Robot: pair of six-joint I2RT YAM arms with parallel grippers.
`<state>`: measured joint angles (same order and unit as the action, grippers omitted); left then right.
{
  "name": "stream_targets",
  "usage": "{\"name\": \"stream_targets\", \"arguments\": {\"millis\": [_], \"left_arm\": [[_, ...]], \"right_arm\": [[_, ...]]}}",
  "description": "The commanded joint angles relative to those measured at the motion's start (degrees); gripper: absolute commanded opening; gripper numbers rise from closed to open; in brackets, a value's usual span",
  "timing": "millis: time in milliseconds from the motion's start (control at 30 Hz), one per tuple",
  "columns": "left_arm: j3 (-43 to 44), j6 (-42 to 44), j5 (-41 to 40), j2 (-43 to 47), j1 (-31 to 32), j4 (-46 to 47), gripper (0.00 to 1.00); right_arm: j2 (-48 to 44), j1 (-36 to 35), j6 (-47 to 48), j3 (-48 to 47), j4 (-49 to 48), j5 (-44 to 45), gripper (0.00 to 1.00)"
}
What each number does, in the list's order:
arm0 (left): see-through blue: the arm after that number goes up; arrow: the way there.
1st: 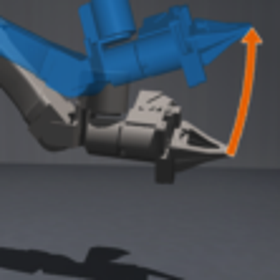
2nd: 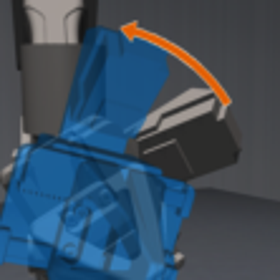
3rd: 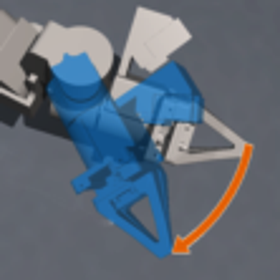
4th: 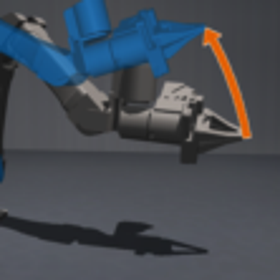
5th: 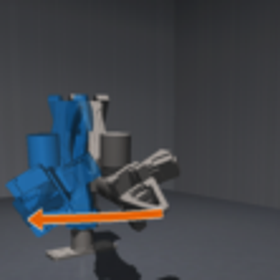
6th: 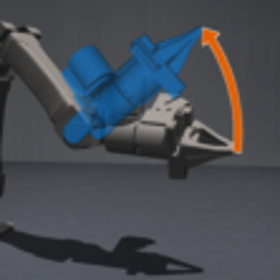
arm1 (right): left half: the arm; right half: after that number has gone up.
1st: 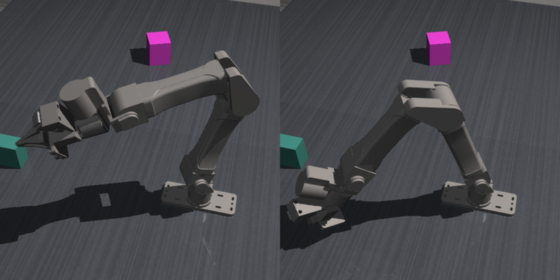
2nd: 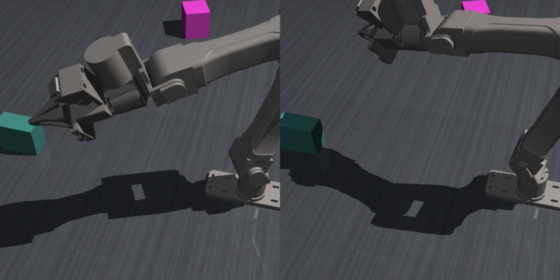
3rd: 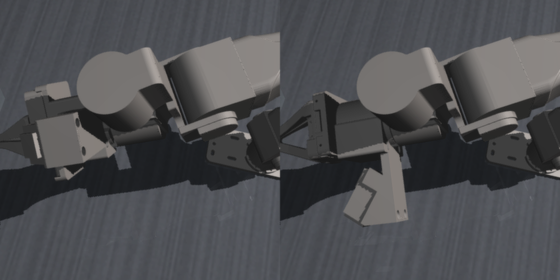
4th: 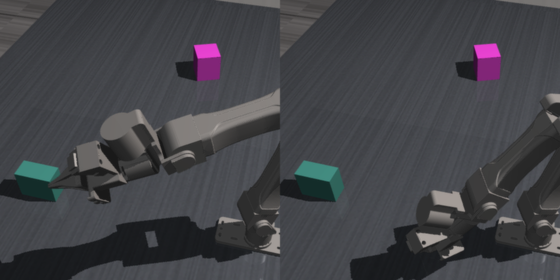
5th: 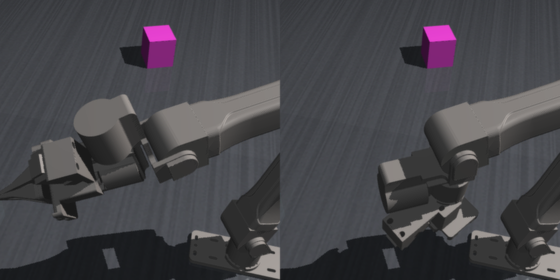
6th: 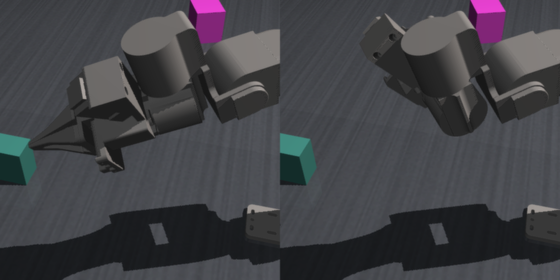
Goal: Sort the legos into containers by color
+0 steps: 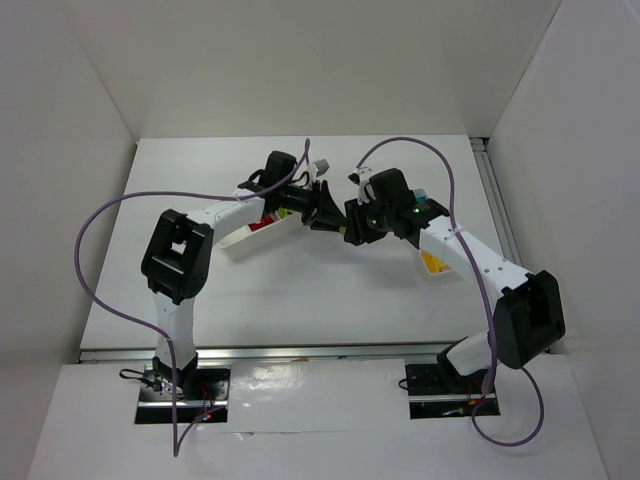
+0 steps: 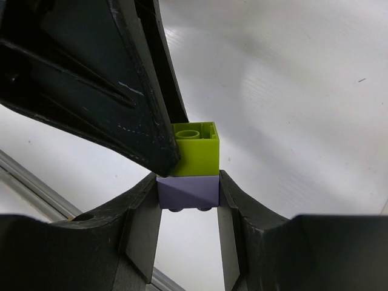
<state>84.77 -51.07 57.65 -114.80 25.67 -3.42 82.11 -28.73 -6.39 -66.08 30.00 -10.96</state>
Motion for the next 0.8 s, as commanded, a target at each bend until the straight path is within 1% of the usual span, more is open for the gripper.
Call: {"name": "stream_targets", "arguments": {"millis": [0, 267, 533, 600, 633, 667, 700, 733, 767], "left_arm": [[1.8, 3.4, -1.8, 0.7, -2.6, -3.4, 0.0], [2.3, 4.7, -6.8, 1.8, -4.7, -6.5, 0.0], [6.4, 9.3, -16.0, 2.3, -4.8, -14.9, 0.0], [7.8, 10.7, -18.4, 2.3, -4.8, -17.3, 0.0], [8.9, 11.2, -19.7, 2.3, -4.8, -18.4, 0.0], [9.5, 11.8, -21.0, 2.3, -4.8, -19.3, 0.0], [10.2, 12.4, -22.5, 2.3, -4.8, -21.5, 0.0], [12.2, 13.6, -26.8, 2.3, -4.8, -22.9, 0.0], [13.4, 14.3, -29.1, 2.3, -4.8, -24.3, 0.0]], "right_arm": [[-1.1, -0.2, 0.2, -0.9, 1.5, 1.1, 0.21], [-2.2, 0.3, 0.2, -0.9, 3.2, 2.9, 0.21], [-4.7, 0.3, -0.3, -2.0, 6.4, 7.2, 0.21], [-5.2, 0.3, -0.9, -2.0, 7.9, 10.4, 0.21], [-6.1, 1.0, -1.9, -2.0, 7.9, 12.1, 0.19], [-6.1, 1.0, -2.7, -1.5, 8.6, 16.4, 0.18], [-6.1, 1.6, -3.6, -1.5, 9.5, 18.8, 0.17], [-6.1, 2.4, -5.5, -1.5, 10.2, 20.7, 0.17], [-6.1, 3.1, -6.1, -1.5, 10.2, 22.0, 0.17]]}}
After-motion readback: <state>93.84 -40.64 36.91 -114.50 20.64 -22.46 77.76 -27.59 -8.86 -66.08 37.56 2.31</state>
